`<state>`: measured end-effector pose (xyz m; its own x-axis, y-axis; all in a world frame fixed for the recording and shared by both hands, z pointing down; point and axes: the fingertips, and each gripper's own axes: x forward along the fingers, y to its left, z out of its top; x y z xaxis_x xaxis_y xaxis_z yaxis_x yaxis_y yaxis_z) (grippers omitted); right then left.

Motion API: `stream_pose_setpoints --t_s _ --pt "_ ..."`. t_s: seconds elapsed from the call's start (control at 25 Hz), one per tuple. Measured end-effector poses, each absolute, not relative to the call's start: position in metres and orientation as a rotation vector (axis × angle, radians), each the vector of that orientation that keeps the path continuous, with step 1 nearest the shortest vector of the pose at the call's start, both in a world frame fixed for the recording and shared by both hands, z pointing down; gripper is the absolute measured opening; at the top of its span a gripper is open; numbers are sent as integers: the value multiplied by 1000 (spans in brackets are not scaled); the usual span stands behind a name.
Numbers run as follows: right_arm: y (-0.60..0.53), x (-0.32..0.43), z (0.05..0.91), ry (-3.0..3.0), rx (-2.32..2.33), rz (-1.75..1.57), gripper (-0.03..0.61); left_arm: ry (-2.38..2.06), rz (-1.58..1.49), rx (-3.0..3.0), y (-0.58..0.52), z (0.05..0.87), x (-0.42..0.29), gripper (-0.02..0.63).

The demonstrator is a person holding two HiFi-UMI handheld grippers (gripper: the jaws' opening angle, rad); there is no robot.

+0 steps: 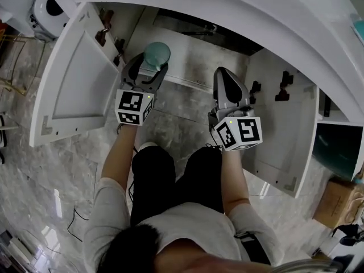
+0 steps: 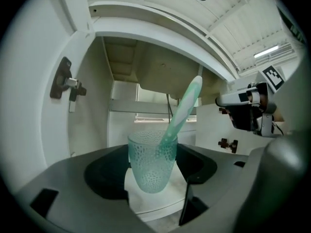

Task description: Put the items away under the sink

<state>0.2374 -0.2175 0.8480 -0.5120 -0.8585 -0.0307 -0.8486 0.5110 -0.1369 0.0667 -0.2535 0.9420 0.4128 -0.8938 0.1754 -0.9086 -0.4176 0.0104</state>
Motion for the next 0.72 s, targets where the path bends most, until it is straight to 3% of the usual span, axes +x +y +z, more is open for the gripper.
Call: stream_pose_setpoints --t_s 0.72 --pt "-216 246 890 2581 -1495 -164 11 -1790 230 2412 -304 1030 33 314"
